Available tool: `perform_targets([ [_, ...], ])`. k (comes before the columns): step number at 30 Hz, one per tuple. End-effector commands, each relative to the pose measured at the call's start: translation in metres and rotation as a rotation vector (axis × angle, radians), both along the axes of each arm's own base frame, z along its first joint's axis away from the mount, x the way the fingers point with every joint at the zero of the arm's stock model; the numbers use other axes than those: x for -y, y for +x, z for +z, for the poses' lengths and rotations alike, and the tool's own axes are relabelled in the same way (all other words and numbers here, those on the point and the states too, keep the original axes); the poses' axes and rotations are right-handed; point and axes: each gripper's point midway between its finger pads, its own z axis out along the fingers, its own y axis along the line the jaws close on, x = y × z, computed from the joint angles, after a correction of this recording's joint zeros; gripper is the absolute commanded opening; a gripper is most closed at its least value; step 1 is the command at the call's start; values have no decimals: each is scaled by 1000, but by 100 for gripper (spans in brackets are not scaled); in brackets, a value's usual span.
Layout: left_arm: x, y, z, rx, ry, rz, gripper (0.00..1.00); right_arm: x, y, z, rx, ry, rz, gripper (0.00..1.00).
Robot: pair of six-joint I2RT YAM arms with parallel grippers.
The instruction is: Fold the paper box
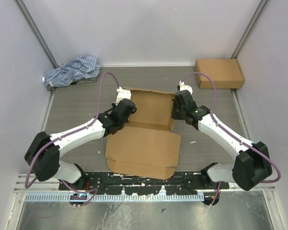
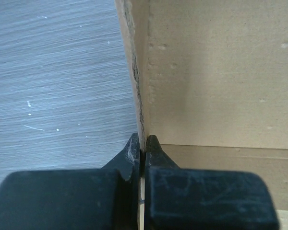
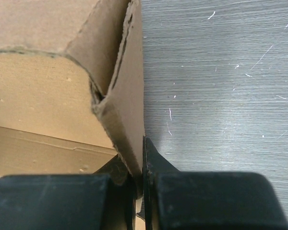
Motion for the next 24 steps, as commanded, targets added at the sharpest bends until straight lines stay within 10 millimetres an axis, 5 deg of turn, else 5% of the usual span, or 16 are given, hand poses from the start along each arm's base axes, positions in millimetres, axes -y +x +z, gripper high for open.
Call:
perform_targets([
  [1, -13, 3, 10, 33, 145, 73, 0, -12, 7, 25, 74, 70, 17, 1],
  [10, -10, 0, 9, 46, 202, 96, 0, -15, 8, 20, 58, 72, 10, 1],
  [16, -5, -7, 10, 33, 133, 70, 45, -12, 10, 15, 51, 57, -5, 1],
  [24, -10, -15, 35, 63, 56, 62, 58, -5, 14, 8, 25, 27, -67, 1],
])
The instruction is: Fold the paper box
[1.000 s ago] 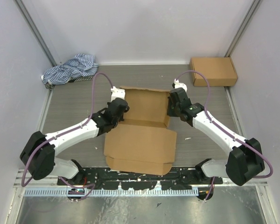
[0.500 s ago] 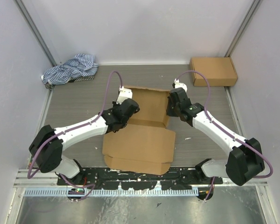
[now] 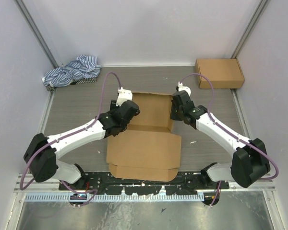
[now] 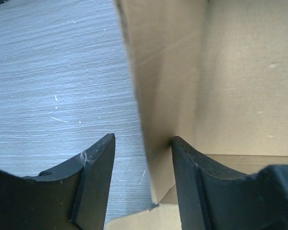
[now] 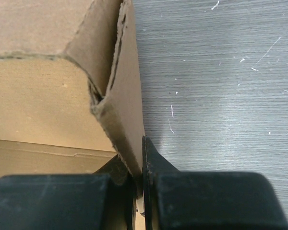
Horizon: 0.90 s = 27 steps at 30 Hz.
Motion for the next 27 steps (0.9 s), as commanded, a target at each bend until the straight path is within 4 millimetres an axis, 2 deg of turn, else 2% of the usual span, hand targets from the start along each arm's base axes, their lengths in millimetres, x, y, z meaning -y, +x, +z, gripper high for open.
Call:
perform_targets([
  [1, -4, -7, 24, 34, -74, -4, 58, -1, 15, 14, 43, 16, -64, 1],
  [8, -12, -20, 58, 85, -171, -39, 59, -4, 18, 14, 28, 13, -58, 1],
  [10, -14, -21, 60, 104, -181, -45, 62, -6, 18, 12, 19, 12, -47, 1],
  [13, -18, -20, 49, 93, -177, -37, 64, -8, 19, 9, 1, 0, -36, 6],
  [16, -18, -17, 33, 49, -176, -28, 63, -9, 21, 3, -26, -20, -31, 24],
  [19, -18, -10, 24, 17, -183, -14, 63, -17, 22, -1, -55, -6, -5, 53],
  [22, -20, -2, 23, 6, -199, 0, 63, -18, 26, 0, -52, -7, -7, 75],
  [26, -27, 11, 30, 7, -244, 13, 62, -19, 32, 6, -37, -11, -17, 78],
  [27, -26, 16, 23, -12, -235, 14, 62, -20, 33, 7, -35, -10, -17, 78],
])
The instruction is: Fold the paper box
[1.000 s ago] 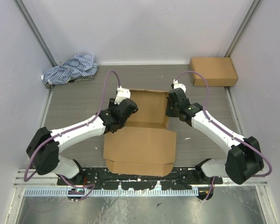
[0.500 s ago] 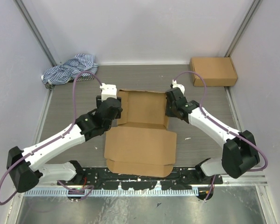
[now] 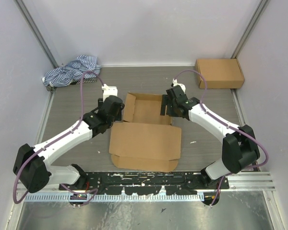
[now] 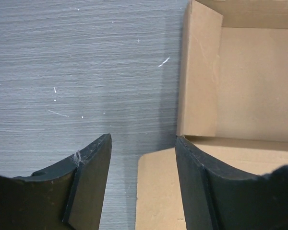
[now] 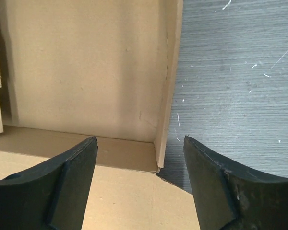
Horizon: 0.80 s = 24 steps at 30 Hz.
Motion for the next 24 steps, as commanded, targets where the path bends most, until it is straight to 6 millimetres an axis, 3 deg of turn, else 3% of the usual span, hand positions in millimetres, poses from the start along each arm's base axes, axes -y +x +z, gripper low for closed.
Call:
perform_targets([
  [1, 8, 21, 10, 13, -73, -10, 62, -6, 18, 29, 81, 24, -22, 78],
  [6, 30, 48, 8, -41, -106, -75, 62, 0, 19, 41, 136, 36, -57, 77],
  [12, 48, 84, -44, -224, -174, -87, 58, 6, 7, 45, 167, 65, -61, 75],
  [14, 54, 93, -53, -247, -190, -94, 56, 7, 3, 46, 176, 77, -66, 75],
  [18, 63, 100, -67, -297, -186, -108, 53, 8, -3, 47, 190, 98, -63, 73],
  [24, 61, 106, -79, -324, -142, -94, 50, 10, -7, 49, 200, 99, -52, 72],
])
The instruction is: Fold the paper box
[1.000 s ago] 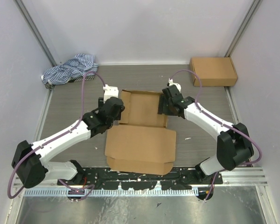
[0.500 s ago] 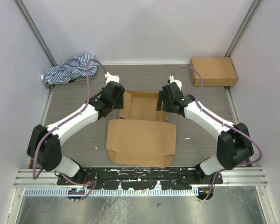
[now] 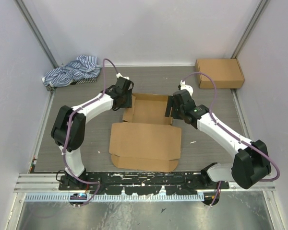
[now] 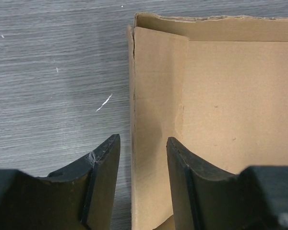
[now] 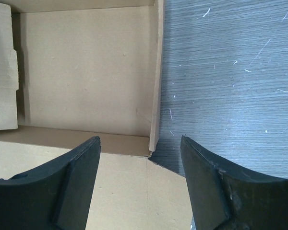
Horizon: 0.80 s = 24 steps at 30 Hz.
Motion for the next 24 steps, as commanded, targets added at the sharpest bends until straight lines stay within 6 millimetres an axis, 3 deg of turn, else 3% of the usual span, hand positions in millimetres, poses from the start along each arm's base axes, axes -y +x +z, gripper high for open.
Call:
perform_targets([
  [1, 4, 4, 5, -10, 4, -12, 50, -3, 7, 21, 82, 41, -7, 73],
  [7, -9, -2, -9, -52, 90, 4, 48, -2, 4, 18, 81, 38, -4, 72],
  [15, -3, -6, -24, -84, 101, -23, 45, -4, 3, 10, 70, 44, 6, 71],
  [24, -12, -4, -27, -58, 264, -24, 7, -3, 1, 8, 69, 42, 7, 71],
])
